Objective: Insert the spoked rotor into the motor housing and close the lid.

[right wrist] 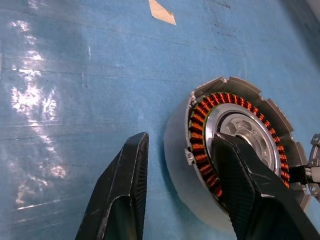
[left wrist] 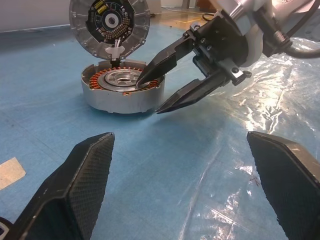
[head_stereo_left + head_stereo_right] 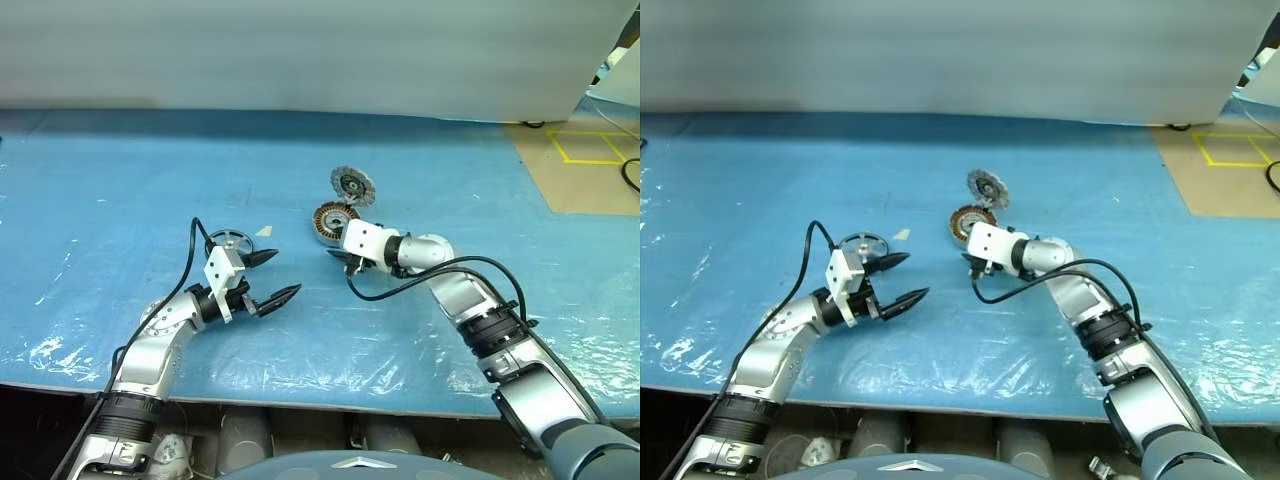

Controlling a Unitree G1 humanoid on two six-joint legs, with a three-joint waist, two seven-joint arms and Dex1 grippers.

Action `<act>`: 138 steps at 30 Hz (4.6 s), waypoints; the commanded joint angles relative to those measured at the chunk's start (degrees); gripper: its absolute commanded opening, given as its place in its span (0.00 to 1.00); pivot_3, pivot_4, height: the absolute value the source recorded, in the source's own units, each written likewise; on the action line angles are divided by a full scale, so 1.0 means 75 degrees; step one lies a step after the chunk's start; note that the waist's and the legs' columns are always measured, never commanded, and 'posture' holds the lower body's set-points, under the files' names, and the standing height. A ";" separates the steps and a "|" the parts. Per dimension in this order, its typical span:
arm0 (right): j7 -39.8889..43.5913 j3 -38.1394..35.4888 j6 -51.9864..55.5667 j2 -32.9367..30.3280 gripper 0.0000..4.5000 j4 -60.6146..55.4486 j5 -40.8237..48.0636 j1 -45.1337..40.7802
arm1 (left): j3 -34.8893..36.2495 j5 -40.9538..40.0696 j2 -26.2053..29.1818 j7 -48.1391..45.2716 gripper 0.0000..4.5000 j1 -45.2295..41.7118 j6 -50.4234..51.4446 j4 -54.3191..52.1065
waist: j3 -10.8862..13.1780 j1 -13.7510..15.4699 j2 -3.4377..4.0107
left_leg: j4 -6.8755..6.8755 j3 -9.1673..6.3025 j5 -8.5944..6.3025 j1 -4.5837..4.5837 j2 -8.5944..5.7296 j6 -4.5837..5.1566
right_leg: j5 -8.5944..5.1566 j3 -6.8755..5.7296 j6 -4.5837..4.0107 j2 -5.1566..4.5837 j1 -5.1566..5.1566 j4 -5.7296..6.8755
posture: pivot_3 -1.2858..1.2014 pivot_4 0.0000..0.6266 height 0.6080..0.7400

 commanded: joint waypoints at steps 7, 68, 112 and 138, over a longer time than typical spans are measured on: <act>-0.0353 -0.0076 -0.0403 0.0109 0.01 0.0277 -0.0199 -0.0178 | 0.0032 -0.0023 0.0014 0.0042 1.00 -0.0008 -0.0122 -0.0207 | 0.0000 0.0002 0.0000 | 0.0008 0.0000 0.0000 0.0003 0.0000 0.0000 | 0.0000 0.0002 0.0000 -0.0001 0.0006 0.0001 | 0.52 0.24 1.00; 0.2357 -0.2686 0.2237 -0.1634 0.45 -0.3893 0.4469 0.2836 | -0.0287 -0.0157 0.0036 -0.0608 1.00 0.0051 -0.0236 -0.0138 | -0.0001 0.0076 0.0001 | 0.0002 -0.0002 -0.0013 0.0005 0.0004 0.0041 | -0.0002 -0.0001 -0.0003 -0.0002 0.0008 -0.0007 | 0.52 0.24 1.00; 0.0713 -0.4183 0.0934 -0.2128 0.45 -0.0621 0.3592 0.4424 | -0.0376 -0.0064 -0.0025 -0.0839 1.00 0.0170 -0.0530 -0.0017 | -0.0004 0.0075 0.0017 | -0.0007 0.0004 -0.0019 0.0026 0.0000 0.0035 | -0.0004 0.0000 -0.0002 -0.0003 0.0038 -0.0037 | 0.52 0.24 1.00; 0.0768 -0.4115 0.1051 -0.2269 0.45 -0.0507 0.3586 0.4451 | -0.0407 -0.0043 -0.0020 -0.0771 1.00 0.0119 -0.0438 -0.0069 | -0.0005 0.0188 0.0016 | -0.0016 0.0004 -0.0019 0.0037 0.0000 0.0034 | -0.0004 0.0000 -0.0001 -0.0004 0.0050 -0.0048 | 0.52 0.24 1.00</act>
